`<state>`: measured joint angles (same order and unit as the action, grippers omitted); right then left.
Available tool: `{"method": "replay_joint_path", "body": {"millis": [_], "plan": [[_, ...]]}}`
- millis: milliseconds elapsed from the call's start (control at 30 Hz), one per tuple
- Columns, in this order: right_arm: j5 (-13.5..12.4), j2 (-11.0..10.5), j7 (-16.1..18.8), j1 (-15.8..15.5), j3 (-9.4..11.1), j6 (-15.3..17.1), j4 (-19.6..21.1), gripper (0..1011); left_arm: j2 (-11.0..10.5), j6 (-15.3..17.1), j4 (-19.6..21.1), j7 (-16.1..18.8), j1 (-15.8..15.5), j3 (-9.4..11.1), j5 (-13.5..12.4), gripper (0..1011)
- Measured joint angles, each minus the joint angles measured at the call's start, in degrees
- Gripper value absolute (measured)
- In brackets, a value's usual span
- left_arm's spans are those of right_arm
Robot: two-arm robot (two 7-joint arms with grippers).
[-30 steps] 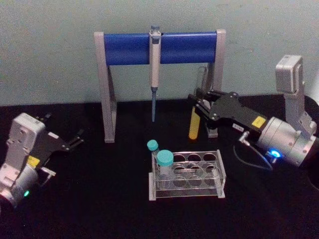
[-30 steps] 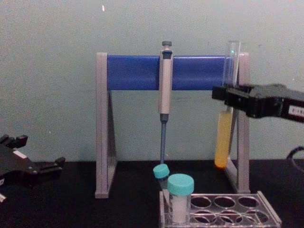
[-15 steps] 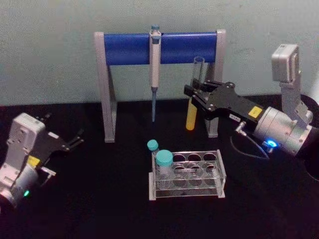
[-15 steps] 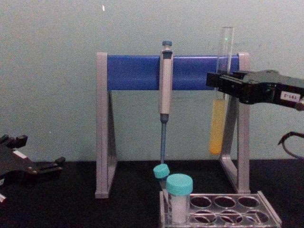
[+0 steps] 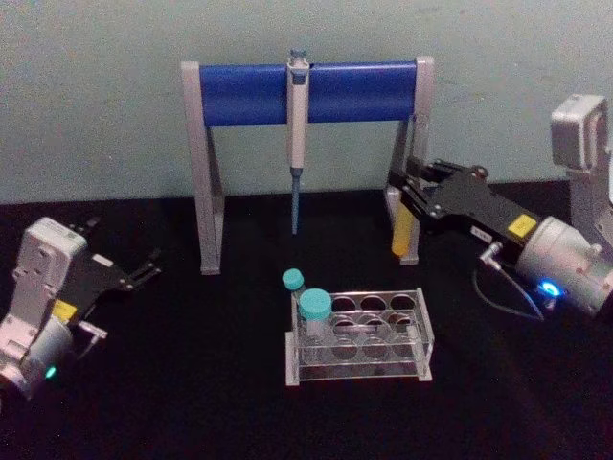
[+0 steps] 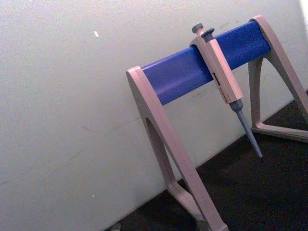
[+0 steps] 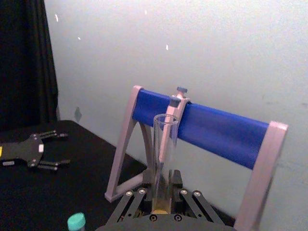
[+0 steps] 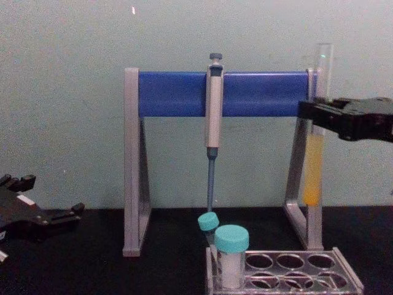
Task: Pick up the test tube from the test tube rack, shake it, then place it back into the test tube rack.
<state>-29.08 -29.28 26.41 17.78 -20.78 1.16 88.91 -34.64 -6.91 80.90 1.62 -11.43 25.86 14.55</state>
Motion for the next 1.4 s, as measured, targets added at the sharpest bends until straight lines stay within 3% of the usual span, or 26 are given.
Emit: {"method": "replay_joint_path", "body": {"millis": [233, 367, 500, 600, 833, 1033, 1400], "plan": [[-0.6, -1.9, -0.5, -5.0, 1.2, 1.8, 6.0, 235, 0.0, 0.0, 0.0, 0.0, 0.0, 0.0, 0.0, 1010], [-1.2, -2.0, 0.9, -5.4, 0.6, 2.2, 6.8, 235, 0.0, 0.0, 0.0, 0.0, 0.0, 0.0, 0.0, 1010], [-1.7, -1.1, 2.8, -3.7, -1.1, 2.0, 5.8, 235, 0.0, 0.0, 0.0, 0.0, 0.0, 0.0, 0.0, 1010], [-1.7, 0.4, 4.6, -0.7, -2.9, 1.3, 3.0, 235, 0.0, 0.0, 0.0, 0.0, 0.0, 0.0, 0.0, 1010], [-0.4, 2.8, 5.2, 4.5, -5.1, 0.4, -2.3, 235, 0.0, 0.0, 0.0, 0.0, 0.0, 0.0, 0.0, 1010], [0.3, 3.7, 3.3, 5.6, -4.9, 0.5, -4.1, 235, 0.0, 0.0, 0.0, 0.0, 0.0, 0.0, 0.0, 1010], [0.8, 4.1, 0.0, 4.3, -3.0, 1.4, -3.8, 235, 0.0, 0.0, 0.0, 0.0, 0.0, 0.0, 0.0, 1010]]}}
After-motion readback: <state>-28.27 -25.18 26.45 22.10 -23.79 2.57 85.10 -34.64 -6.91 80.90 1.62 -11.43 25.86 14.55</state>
